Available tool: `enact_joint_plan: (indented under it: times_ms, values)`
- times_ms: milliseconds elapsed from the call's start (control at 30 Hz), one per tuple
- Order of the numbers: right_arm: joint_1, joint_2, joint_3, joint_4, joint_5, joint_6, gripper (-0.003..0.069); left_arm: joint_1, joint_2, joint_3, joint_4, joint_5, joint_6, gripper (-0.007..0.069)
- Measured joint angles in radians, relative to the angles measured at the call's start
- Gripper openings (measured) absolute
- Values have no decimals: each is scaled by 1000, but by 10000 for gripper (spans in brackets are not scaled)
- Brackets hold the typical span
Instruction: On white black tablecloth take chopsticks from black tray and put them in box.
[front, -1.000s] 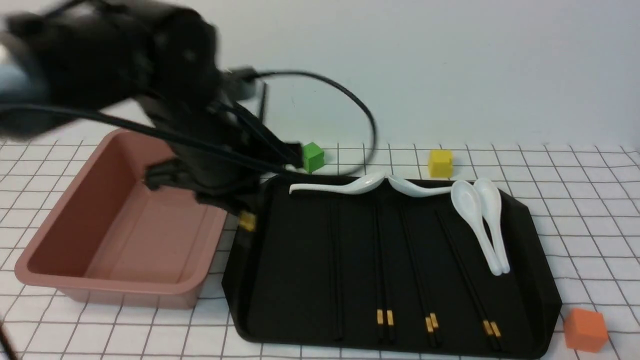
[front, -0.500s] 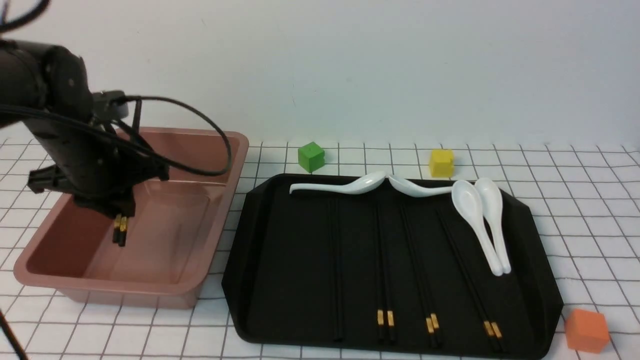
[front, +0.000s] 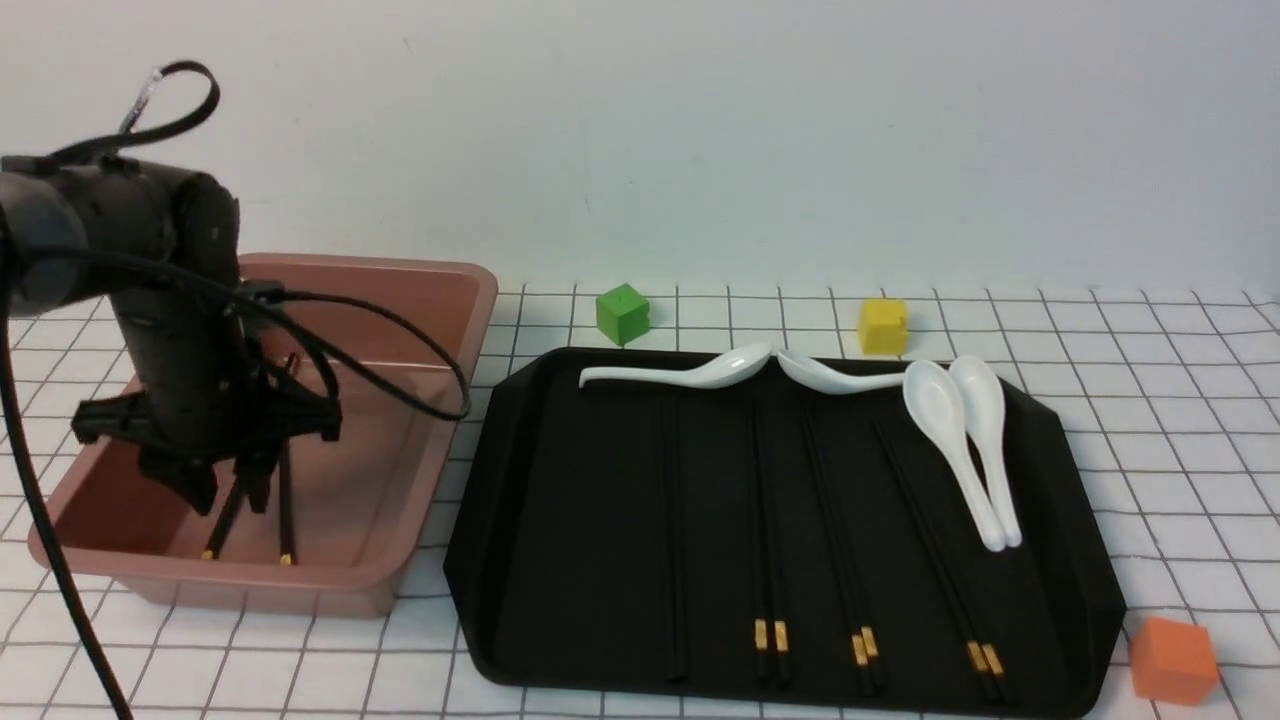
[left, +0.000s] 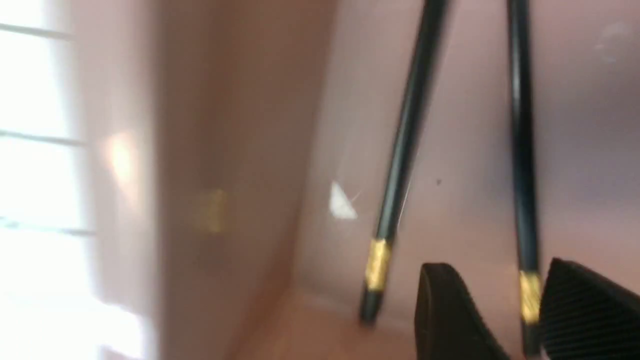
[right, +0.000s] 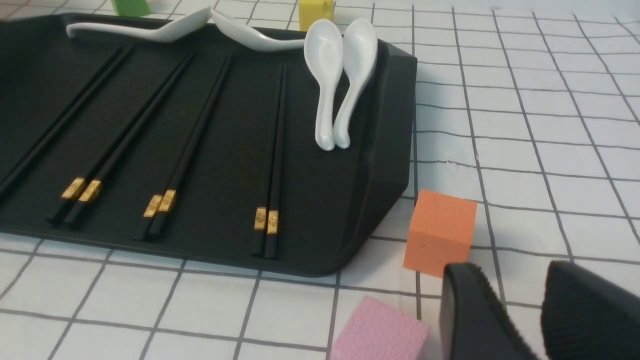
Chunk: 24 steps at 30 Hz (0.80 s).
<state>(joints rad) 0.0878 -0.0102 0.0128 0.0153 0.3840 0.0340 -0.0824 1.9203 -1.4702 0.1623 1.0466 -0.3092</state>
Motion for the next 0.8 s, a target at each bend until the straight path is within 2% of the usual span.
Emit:
enact_joint_plan:
  times_ms: [33,167,267,367,433,533,633,800]
  values:
    - [0,0,0,0,0,0,240,0,0,0,0,0,0,273]
    - [0,0,0,0,0,0,240,0,-220,-14,11,73,0,74]
    - [0,0,0,0,0,0,240,0,-383,64,4,74,-1,-13]
    - [0,0,0,0,0,0,240,0,-607,225,-42,-26,-9,-13]
    - [0,0,0,0,0,0,240,0,-758,390,-101,-154,-11,-13]
    - [0,0,0,0,0,0,240,0,-1038,684,-253,-441,1,-13]
    - [0,0,0,0,0,0,240,0,-1239,898,-361,-597,24,-13]
    - [0,0,0,0,0,0,240,0,-1565,1143,-423,-744,40,-13]
